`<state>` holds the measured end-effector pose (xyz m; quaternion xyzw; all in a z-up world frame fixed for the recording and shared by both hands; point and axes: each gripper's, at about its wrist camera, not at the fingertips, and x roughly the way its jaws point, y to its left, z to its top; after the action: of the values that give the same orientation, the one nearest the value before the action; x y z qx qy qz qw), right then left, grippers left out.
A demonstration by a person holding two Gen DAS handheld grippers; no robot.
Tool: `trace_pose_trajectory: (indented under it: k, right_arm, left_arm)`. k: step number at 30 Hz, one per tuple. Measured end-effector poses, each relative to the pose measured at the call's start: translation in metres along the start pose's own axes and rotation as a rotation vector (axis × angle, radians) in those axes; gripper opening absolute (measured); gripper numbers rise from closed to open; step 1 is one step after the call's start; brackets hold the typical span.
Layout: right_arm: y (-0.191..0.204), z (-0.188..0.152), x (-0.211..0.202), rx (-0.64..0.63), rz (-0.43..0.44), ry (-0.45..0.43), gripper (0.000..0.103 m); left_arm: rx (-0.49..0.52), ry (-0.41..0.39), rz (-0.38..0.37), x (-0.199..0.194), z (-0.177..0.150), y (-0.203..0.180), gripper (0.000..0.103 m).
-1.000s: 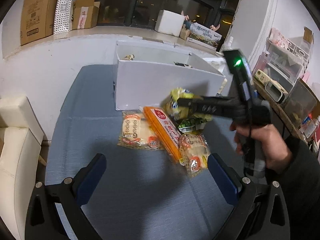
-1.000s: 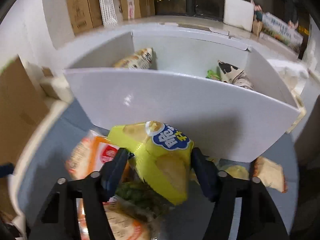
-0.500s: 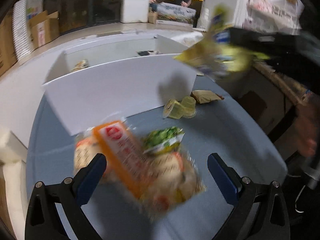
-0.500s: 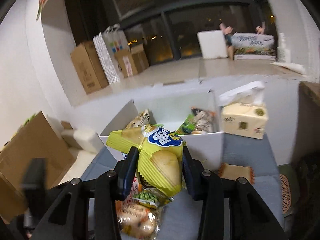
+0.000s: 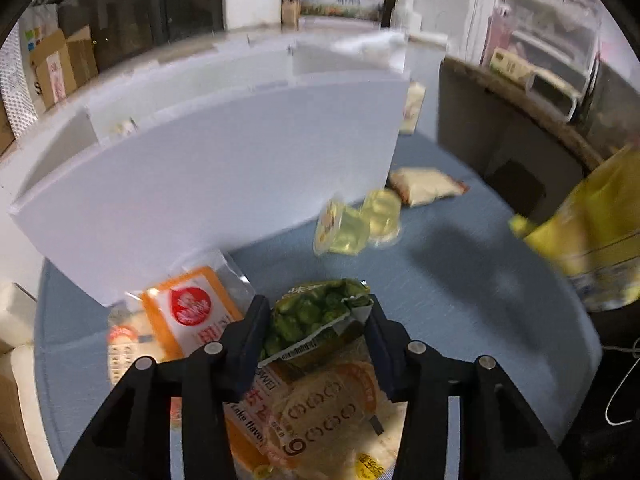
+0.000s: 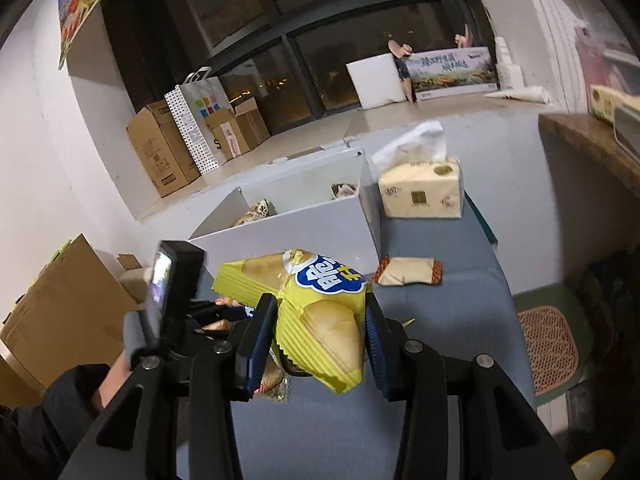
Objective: Organize snacks
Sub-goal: 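Drop both snack bags into the white box and open both tools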
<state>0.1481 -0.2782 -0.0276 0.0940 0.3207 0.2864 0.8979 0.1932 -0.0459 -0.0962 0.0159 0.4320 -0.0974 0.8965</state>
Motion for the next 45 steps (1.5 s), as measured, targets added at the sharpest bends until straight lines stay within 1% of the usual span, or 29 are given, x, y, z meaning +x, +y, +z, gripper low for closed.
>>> trace_pose_trajectory:
  k: [3, 6, 9, 12, 14, 17, 20, 23, 25, 26, 27, 28, 29, 30, 31, 32, 36, 40, 42, 45]
  right_arm:
    - [0.001, -0.002, 0.005, -0.007, -0.014, 0.007, 0.046]
    - [0.007, 0.000, 0.013, -0.008, 0.002, 0.011, 0.046]
    - [0.020, 0.011, 0.025, -0.034, 0.020, 0.015, 0.046]
    - [0.034, 0.033, 0.041, -0.055, 0.039, 0.006, 0.046]
    - [0.042, 0.053, 0.054, -0.058, 0.041, 0.001, 0.046]
    - [0.049, 0.082, 0.075, -0.047, 0.060, -0.006, 0.046]
    - [0.053, 0.113, 0.102, -0.046, 0.049, -0.008, 0.046]
    - [0.051, 0.137, 0.132, -0.026, 0.022, 0.021, 0.047]
    - [0.048, 0.146, 0.149, -0.025, 0.001, 0.032, 0.047]
    - [0.048, 0.151, 0.159, -0.040, -0.021, 0.044, 0.047]
    - [0.049, 0.154, 0.165, -0.057, -0.038, 0.052, 0.048]
    - [0.049, 0.158, 0.172, -0.078, -0.057, 0.058, 0.056]
    - [0.049, 0.161, 0.180, -0.102, -0.076, 0.070, 0.083]
    - [0.048, 0.163, 0.181, -0.109, -0.097, 0.057, 0.095]
    - [0.046, 0.162, 0.178, -0.106, -0.109, 0.032, 0.103]
    - [0.044, 0.162, 0.174, -0.099, -0.114, 0.004, 0.103]
    - [0.036, 0.154, 0.170, -0.075, -0.110, 0.031, 0.103]
    - [0.039, 0.146, 0.158, -0.096, -0.131, 0.011, 0.103]
    - [0.043, 0.141, 0.150, -0.103, -0.115, 0.014, 0.103]
    - [0.054, 0.128, 0.130, -0.123, -0.084, -0.001, 0.103]
  left_arm:
    - [-0.033, -0.082, -0.015, -0.032, 0.006, 0.008, 0.052]
    - [-0.066, -0.165, -0.019, -0.067, 0.011, 0.022, 0.052]
    - [-0.097, -0.242, -0.029, -0.098, 0.021, 0.040, 0.052]
    - [-0.123, -0.276, -0.027, -0.112, 0.037, 0.057, 0.052]
    - [-0.137, -0.292, -0.024, -0.115, 0.048, 0.068, 0.052]
    - [-0.188, -0.302, -0.037, -0.107, 0.071, 0.088, 0.052]
    - [-0.202, -0.304, -0.026, -0.099, 0.084, 0.100, 0.052]
    - [-0.193, -0.292, -0.014, -0.087, 0.100, 0.107, 0.052]
    - [-0.183, -0.284, 0.005, -0.078, 0.107, 0.109, 0.052]
    - [-0.181, -0.279, 0.016, -0.073, 0.110, 0.110, 0.053]
    - [-0.179, -0.252, 0.016, -0.064, 0.114, 0.113, 0.056]
    - [-0.186, -0.225, 0.007, -0.059, 0.116, 0.116, 0.060]
    - [-0.205, -0.202, 0.006, -0.053, 0.118, 0.120, 0.080]
    - [-0.225, -0.189, 0.014, -0.049, 0.118, 0.124, 0.102]
    - [-0.238, -0.194, 0.027, -0.048, 0.117, 0.127, 0.103]
    - [-0.244, -0.212, 0.038, -0.049, 0.114, 0.130, 0.103]
    - [-0.244, -0.199, 0.046, -0.050, 0.106, 0.134, 0.103]
    - [-0.237, -0.207, 0.059, -0.060, 0.101, 0.133, 0.103]
    - [-0.235, -0.197, 0.053, -0.066, 0.098, 0.132, 0.103]
    - [-0.205, -0.212, 0.040, -0.084, 0.086, 0.123, 0.103]
